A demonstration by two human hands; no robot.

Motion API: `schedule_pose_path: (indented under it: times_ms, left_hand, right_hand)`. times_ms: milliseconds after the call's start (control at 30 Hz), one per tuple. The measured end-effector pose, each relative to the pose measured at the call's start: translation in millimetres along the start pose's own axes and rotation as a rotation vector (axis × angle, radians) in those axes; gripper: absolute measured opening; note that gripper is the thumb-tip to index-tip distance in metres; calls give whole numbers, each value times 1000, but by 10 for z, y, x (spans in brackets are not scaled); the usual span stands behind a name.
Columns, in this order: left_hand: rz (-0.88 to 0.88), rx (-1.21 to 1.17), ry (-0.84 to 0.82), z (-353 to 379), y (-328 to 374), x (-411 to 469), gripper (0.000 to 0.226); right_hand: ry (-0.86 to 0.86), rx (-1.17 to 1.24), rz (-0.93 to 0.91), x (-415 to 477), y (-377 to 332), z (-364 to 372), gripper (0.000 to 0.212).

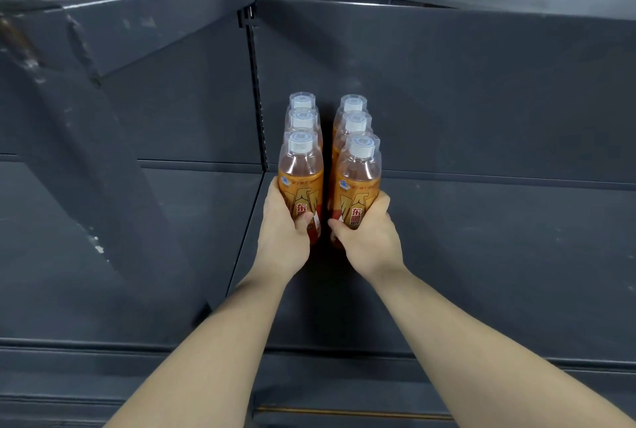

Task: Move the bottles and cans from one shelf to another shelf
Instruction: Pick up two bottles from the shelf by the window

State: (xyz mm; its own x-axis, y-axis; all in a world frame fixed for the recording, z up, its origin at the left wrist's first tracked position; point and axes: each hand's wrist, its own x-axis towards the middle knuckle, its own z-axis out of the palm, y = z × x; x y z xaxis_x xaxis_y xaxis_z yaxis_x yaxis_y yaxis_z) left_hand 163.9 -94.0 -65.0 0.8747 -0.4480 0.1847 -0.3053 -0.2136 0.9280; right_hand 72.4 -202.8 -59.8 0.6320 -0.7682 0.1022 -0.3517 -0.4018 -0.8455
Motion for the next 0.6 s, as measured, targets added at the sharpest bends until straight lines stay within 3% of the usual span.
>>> schedule_pose_path:
  times_ms: [133,267,600]
  left_hand:
    - [13,-8,-11,3,-12,-16,68]
    - [-5,30,13,25,-10,-25,84]
    - [-12,47,43,35,9,3,74]
  right_hand:
    - [-3,3,4,-1,-5,-6,73]
    - [-7,7,9,-4,-3,-26,73]
    - [-26,-40,20,19,-2,-17,68]
